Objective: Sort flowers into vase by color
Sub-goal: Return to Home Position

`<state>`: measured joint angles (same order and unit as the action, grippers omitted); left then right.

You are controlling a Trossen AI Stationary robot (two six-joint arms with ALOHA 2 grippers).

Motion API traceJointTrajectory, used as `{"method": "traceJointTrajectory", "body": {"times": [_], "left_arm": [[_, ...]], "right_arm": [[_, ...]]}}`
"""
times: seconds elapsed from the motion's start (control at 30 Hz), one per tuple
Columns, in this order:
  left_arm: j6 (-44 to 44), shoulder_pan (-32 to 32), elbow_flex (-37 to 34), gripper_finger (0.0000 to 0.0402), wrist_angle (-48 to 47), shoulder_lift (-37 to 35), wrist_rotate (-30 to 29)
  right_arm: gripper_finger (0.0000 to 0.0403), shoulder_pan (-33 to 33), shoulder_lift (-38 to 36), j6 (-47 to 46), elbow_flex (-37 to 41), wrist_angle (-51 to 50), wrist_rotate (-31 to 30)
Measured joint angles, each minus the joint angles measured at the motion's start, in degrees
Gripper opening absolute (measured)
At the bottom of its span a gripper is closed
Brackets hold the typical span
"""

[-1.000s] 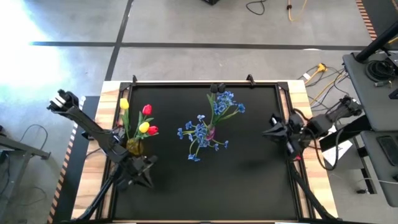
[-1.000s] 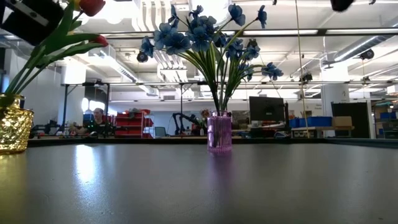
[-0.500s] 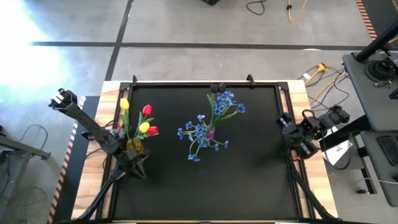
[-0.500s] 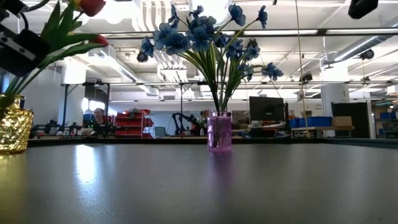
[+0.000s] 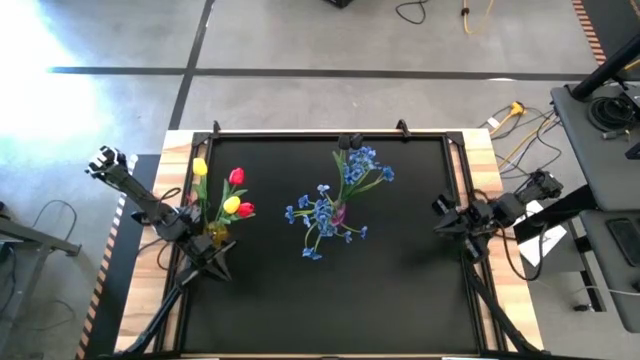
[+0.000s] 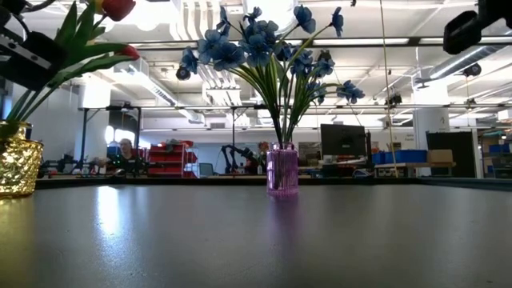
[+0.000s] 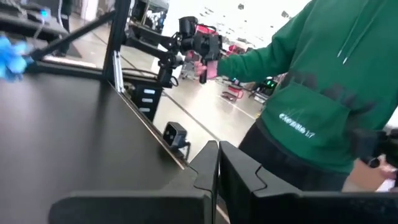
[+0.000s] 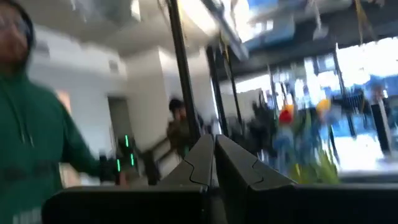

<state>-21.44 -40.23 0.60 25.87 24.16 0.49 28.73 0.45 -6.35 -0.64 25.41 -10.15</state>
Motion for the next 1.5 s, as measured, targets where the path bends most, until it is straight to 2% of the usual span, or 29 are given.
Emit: {"method": "traceJointTrajectory", "body": {"times": [0.23,0.33,0.57,0.77,1.5], "left_arm": [[3.45,0.0,0.0,0.0,-10.59,-8.41,-2.9],[4.9,0.0,0.0,0.0,-13.97,-11.06,-2.9],[7.51,0.0,-0.02,0.0,-24.46,-17.9,-2.9],[8.35,0.0,-0.02,0.0,-24.42,-23.23,-3.86],[8.91,0.0,1.19,0.0,-25.22,-21.1,-4.04]], "right_arm": [[0.0013,0.0,0.93,-6.48,0.0,-22.81,0.13],[0.0013,0.0,3.88,-10.3,-0.34,-23.42,1.1],[0.0013,0.0,7.85,-10.23,-0.81,-23.59,1.15],[0.0013,0.0,9.53,-10.21,-0.85,-23.54,1.13],[0.0013,0.0,9.84,-10.16,-0.92,-23.5,1.11]]}}
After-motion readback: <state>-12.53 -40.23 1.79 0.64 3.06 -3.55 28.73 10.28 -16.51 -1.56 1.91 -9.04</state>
